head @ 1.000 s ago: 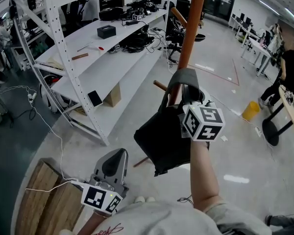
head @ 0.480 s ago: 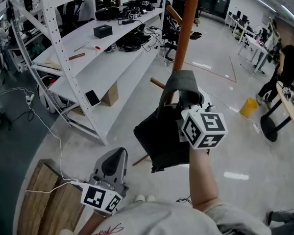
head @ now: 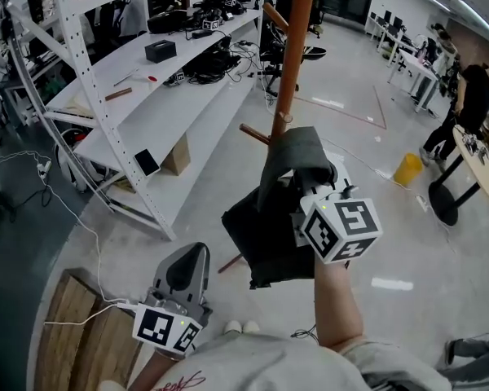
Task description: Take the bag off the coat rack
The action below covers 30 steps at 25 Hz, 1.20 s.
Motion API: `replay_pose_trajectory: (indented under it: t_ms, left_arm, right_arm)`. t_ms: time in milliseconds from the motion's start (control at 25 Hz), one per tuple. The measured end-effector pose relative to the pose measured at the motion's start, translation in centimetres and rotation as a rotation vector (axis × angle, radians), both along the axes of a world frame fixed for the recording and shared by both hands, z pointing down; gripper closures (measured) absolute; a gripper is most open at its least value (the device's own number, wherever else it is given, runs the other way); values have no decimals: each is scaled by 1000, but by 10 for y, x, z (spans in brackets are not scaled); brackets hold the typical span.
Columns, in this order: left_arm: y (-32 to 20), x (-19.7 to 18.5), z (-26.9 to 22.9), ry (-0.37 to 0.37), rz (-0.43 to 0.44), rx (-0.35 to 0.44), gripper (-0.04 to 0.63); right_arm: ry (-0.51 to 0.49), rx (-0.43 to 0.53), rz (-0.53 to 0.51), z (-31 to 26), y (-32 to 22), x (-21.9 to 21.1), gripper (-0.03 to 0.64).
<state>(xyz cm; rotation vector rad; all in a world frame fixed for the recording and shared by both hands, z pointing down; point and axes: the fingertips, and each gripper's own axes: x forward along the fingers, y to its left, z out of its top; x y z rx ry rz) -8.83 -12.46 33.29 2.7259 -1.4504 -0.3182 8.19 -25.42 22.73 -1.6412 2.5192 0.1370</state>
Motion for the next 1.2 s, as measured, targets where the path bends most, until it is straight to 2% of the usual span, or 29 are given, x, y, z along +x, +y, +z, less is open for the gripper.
replay_pose_trajectory:
  t_ms: [800,1040,1200]
  left_arm:
    - [-2,18,-11,-3,63,37,575]
    - [-4,24,-11,-9,83,25,575]
    - [-3,28,-9,-11,91,23,575]
  right_arm:
    - [-28,-41,-146,34,65,-7,598]
    - [-47,-75,-184,48,80,-9,598]
    - [-25,-83,-196,63,89,-9,599]
